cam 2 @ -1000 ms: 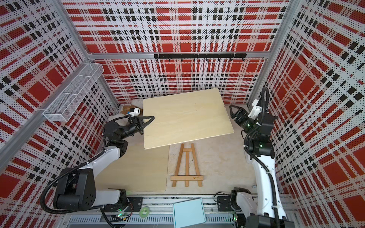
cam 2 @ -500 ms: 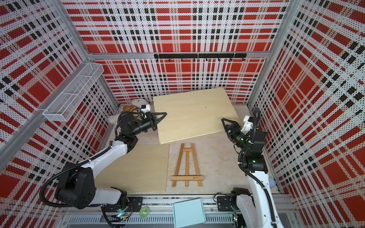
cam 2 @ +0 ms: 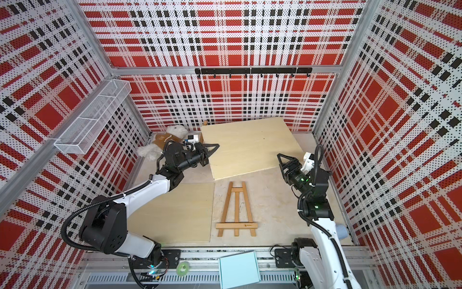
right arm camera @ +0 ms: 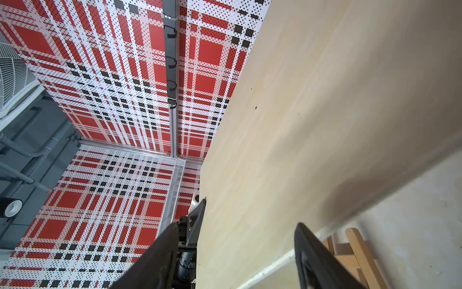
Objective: Disassemble the easel
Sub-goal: Place the drawing board at the corner of the board.
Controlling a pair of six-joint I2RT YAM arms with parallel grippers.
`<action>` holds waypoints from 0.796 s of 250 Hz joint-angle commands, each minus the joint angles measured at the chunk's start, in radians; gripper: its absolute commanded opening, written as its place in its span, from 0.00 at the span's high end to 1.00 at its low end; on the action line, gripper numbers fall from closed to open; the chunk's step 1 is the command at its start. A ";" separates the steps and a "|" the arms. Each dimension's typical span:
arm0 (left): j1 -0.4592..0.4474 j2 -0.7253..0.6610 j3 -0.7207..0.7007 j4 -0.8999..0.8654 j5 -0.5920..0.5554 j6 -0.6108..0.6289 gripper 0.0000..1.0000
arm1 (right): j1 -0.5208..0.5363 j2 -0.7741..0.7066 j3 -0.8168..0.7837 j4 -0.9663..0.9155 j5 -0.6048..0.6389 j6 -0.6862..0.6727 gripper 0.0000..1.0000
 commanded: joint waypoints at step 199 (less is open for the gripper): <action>-0.061 0.006 0.101 0.410 0.003 -0.118 1.00 | 0.010 0.237 -0.042 0.454 -0.031 0.206 0.45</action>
